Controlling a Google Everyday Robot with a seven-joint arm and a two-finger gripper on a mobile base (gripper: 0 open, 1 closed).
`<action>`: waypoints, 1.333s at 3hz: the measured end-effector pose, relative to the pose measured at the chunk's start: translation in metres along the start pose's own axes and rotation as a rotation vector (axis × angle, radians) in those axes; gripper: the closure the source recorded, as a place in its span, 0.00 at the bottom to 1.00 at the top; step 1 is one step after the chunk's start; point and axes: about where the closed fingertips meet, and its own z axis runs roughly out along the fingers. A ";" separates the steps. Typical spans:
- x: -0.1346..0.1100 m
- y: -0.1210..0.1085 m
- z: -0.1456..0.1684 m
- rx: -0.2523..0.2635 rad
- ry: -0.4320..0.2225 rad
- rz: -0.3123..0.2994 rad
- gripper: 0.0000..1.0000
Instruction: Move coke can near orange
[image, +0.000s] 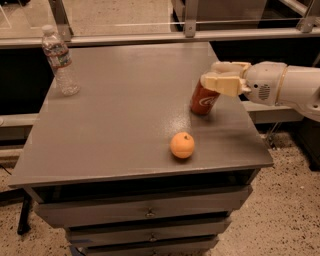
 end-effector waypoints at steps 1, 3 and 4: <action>0.000 0.000 0.000 0.000 0.000 0.000 0.60; -0.029 -0.014 -0.001 -0.028 -0.052 0.075 0.13; -0.034 -0.017 0.000 -0.033 -0.065 0.099 0.00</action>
Offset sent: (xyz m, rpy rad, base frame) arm 0.0220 -0.0159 0.0469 0.1281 0.0512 0.0041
